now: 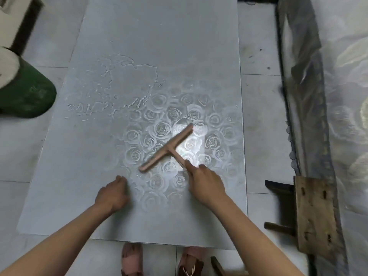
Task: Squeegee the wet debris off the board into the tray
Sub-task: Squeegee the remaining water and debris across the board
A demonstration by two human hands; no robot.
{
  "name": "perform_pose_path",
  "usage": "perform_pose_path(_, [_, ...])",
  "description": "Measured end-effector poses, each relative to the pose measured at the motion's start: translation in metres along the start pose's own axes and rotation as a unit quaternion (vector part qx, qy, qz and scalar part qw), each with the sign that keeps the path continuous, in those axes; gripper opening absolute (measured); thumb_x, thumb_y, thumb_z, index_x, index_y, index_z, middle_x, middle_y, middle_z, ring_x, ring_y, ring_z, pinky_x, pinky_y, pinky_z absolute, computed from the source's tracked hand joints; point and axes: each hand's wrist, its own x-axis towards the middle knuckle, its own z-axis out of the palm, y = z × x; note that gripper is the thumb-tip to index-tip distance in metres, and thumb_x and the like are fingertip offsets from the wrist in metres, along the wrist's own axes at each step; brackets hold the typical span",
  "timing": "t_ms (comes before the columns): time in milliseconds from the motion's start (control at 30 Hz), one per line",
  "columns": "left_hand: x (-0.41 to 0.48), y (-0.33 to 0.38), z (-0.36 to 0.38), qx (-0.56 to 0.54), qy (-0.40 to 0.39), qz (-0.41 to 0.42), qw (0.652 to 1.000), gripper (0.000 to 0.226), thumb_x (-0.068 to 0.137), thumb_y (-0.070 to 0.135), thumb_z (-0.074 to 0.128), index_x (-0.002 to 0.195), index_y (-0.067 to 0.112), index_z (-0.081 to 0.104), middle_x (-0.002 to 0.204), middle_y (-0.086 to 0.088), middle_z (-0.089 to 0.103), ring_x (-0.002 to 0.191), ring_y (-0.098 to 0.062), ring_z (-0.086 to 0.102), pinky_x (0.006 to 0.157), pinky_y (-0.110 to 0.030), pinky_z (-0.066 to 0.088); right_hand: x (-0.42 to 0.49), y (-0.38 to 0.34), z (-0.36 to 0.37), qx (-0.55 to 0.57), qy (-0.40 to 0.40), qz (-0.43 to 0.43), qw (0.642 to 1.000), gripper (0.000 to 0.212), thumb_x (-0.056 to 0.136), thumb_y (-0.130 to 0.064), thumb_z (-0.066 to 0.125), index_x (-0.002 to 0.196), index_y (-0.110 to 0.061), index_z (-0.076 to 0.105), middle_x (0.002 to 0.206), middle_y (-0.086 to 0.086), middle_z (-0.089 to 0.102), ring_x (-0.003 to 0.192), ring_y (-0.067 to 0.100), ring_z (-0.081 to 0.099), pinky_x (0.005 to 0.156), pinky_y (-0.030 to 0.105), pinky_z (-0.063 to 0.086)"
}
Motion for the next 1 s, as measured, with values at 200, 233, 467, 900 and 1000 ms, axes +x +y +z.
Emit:
perform_pose_path(200, [0.005,0.001,-0.007,0.040,-0.024,-0.011,0.999,0.061,0.090,0.023,0.045,0.147,0.013,0.025,0.156,-0.006,0.026,0.133,-0.023,0.042,0.104,-0.032,0.040,-0.042,0.060,-0.043,-0.028,0.003,-0.027,0.999,0.049,0.095,-0.029,0.039,0.140,-0.045,0.027,0.078,-0.005,0.042,0.083,0.027,0.058,0.060,0.034,0.037])
perform_pose_path(233, [0.006,0.000,-0.008,0.038,-0.028,-0.012,0.999,0.061,0.090,0.023,0.044,0.147,0.014,0.024,0.157,-0.006,0.025,0.133,-0.023,0.041,0.104,-0.032,0.039,-0.052,0.073,-0.050,-0.051,-0.007,-0.022,0.998,0.050,0.095,-0.032,0.038,0.141,-0.047,0.025,0.077,-0.007,0.041,0.083,0.025,0.059,0.060,0.034,0.036])
perform_pose_path(467, [0.011,-0.011,-0.013,-0.073,-0.073,0.002,0.995,0.066,0.095,0.016,0.039,0.153,0.020,0.009,0.161,-0.003,0.006,0.144,-0.020,0.025,0.113,-0.025,0.025,0.017,-0.004,-0.028,-0.057,-0.067,-0.082,0.993,0.058,0.089,-0.015,0.038,0.144,-0.033,0.028,0.095,0.005,0.048,0.094,0.030,0.059,0.066,0.032,0.033])
perform_pose_path(900, [0.013,-0.080,-0.015,-0.190,0.095,-0.070,0.975,0.058,0.095,0.009,0.039,0.150,0.015,0.023,0.159,-0.004,0.016,0.146,-0.020,0.017,0.118,-0.028,0.016,0.014,-0.046,-0.034,-0.049,-0.116,-0.026,0.992,0.056,0.094,-0.019,0.031,0.146,-0.036,0.017,0.120,0.009,0.050,0.106,0.028,0.058,0.076,0.035,0.040])
perform_pose_path(1000, [0.016,-0.087,-0.023,-0.192,0.083,-0.089,0.974,0.058,0.097,0.013,0.036,0.152,0.014,0.018,0.160,-0.005,0.010,0.147,-0.022,0.014,0.118,-0.031,0.017,0.059,-0.092,-0.021,-0.039,-0.066,-0.047,0.996,0.056,0.093,-0.012,0.034,0.146,-0.024,0.022,0.116,0.012,0.052,0.102,0.031,0.058,0.070,0.034,0.035])
